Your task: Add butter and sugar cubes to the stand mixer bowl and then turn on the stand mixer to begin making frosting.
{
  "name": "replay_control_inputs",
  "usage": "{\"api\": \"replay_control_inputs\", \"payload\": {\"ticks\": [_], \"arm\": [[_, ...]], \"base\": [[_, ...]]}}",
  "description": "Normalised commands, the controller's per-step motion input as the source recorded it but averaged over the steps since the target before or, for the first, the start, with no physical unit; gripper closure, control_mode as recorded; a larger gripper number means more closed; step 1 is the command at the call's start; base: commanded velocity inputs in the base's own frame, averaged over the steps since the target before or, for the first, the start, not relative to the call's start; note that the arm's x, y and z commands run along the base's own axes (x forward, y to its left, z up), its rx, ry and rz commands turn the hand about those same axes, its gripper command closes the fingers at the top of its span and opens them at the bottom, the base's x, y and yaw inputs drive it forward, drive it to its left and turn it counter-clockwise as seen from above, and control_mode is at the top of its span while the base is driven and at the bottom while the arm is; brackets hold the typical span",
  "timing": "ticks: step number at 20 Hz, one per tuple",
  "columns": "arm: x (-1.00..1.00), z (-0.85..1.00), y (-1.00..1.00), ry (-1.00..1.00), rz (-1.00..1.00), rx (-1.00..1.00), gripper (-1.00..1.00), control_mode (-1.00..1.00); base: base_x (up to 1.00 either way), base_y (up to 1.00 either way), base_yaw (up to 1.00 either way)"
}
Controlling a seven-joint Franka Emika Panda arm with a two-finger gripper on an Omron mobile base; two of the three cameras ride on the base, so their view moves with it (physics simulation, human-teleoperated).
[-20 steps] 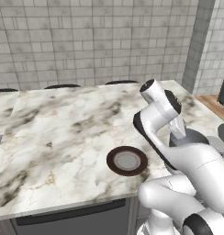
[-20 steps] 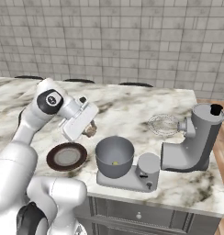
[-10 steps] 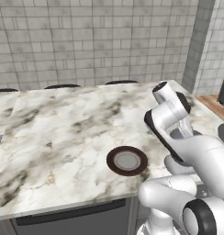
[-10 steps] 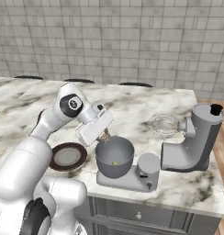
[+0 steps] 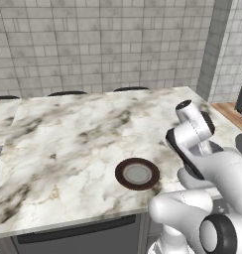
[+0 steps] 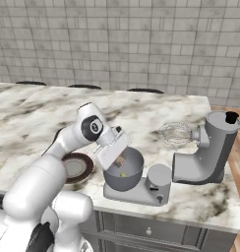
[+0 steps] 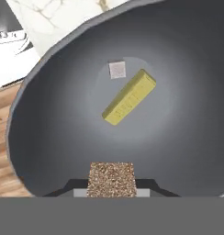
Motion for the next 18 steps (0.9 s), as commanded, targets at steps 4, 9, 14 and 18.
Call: {"api": "replay_control_inputs", "payload": {"ticks": [4, 9, 14, 18], "arm": [[0.16, -0.31, -0.35, 0.00, 0.00, 0.08, 1.00, -1.00], [0.20, -0.26, -0.19, 0.00, 0.01, 0.09, 1.00, -1.00], [0.20, -0.22, -0.04, 0.00, 0.00, 0.07, -1.00, -1.00], [0.07, -0.04, -0.05, 0.00, 0.00, 0.06, -1.00, -1.00]], "base": [[0.00, 0.00, 0.00], [0.00, 0.00, 0.00], [0.00, 0.00, 0.00], [0.00, 0.00, 0.00]]}}
